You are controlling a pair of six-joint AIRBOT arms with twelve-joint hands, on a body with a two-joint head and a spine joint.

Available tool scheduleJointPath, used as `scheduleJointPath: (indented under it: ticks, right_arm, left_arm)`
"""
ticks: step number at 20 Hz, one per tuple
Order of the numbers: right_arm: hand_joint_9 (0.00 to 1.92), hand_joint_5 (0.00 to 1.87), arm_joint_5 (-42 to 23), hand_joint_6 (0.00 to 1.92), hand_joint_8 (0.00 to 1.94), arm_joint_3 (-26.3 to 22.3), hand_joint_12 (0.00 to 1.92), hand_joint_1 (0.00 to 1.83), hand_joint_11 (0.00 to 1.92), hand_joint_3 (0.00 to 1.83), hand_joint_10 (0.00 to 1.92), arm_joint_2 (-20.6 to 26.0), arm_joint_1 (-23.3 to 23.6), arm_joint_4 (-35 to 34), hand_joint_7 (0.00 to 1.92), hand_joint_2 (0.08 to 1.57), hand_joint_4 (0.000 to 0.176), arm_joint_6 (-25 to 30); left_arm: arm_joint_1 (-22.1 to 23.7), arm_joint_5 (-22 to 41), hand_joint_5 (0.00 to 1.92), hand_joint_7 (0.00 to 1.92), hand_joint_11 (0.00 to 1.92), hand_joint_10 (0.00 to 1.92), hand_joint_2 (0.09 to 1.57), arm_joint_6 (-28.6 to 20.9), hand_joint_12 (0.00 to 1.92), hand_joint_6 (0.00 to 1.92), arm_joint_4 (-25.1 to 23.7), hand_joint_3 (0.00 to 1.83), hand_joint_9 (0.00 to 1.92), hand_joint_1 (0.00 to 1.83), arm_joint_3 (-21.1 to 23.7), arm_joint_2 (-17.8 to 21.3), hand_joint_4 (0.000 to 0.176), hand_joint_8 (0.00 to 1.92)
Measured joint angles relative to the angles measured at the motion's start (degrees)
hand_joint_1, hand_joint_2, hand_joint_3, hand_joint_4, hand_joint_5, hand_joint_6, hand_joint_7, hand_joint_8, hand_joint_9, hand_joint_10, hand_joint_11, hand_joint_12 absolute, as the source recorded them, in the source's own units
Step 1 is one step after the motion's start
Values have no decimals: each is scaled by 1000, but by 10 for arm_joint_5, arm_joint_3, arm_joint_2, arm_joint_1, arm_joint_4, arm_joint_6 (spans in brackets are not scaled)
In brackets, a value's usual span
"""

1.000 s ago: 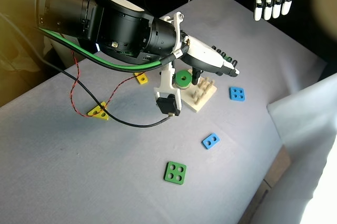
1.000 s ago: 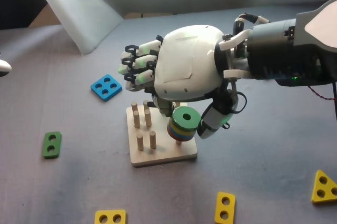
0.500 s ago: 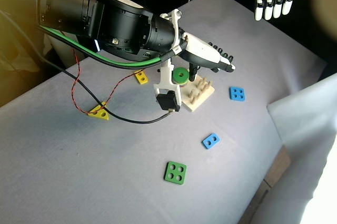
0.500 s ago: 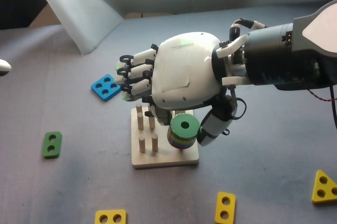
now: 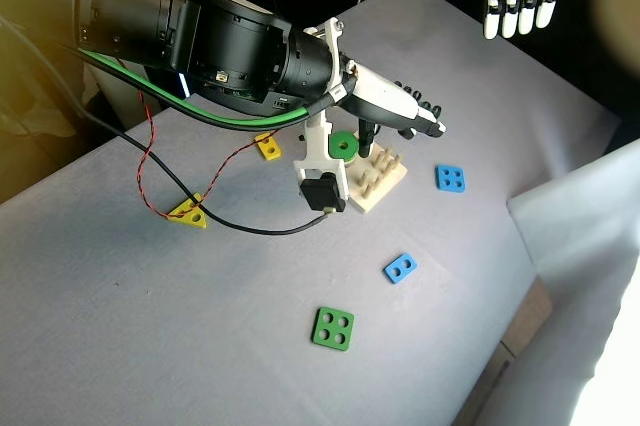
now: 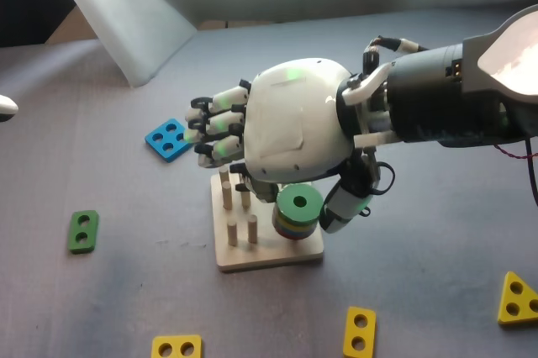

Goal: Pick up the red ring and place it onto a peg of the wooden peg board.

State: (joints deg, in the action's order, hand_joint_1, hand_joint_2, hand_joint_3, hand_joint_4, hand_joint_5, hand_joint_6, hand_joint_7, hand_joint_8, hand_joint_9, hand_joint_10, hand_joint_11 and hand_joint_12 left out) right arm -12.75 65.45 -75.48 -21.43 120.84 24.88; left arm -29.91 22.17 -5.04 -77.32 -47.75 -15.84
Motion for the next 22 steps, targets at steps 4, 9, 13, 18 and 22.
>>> scheduleJointPath:
  ticks: [4, 9, 13, 18, 22]
  right_arm:
    - [75, 1187, -1, 628, 1, 0, 0, 1078, 0, 0, 7, -4, -1, 3, 294, 1020, 176, 0]
    - [75, 1192, -1, 621, 2, 0, 0, 1080, 0, 1, 6, -6, -1, 5, 296, 1016, 176, 0]
    - [73, 1156, 1, 687, 6, 0, 0, 1069, 0, 0, 0, -7, -1, 6, 305, 1030, 176, 0]
    - [25, 1012, 4, 146, 0, 0, 0, 765, 0, 0, 5, -7, -1, 7, 223, 943, 176, 0]
    - [26, 951, 9, 2, 0, 0, 0, 583, 0, 0, 1, -7, 0, 8, 194, 859, 176, -2]
  left_arm:
    - [0, 0, 392, 371, 0, 4, 1271, 0, 524, 5, 0, 1, 289, 0, 0, 0, 0, 4]
    - [0, 0, 369, 359, 0, 2, 1274, 0, 495, 2, 0, 1, 281, 0, 0, 0, 0, 1]
    - [0, 0, 373, 366, 0, 4, 1272, 0, 509, 5, 0, 0, 287, 0, 0, 0, 0, 4]
    - [0, 0, 387, 374, 0, 3, 1271, 0, 526, 3, 0, 0, 292, 0, 0, 0, 0, 3]
    - [0, 0, 381, 375, 0, 5, 1269, 0, 527, 2, 0, 0, 297, 0, 0, 0, 0, 4]
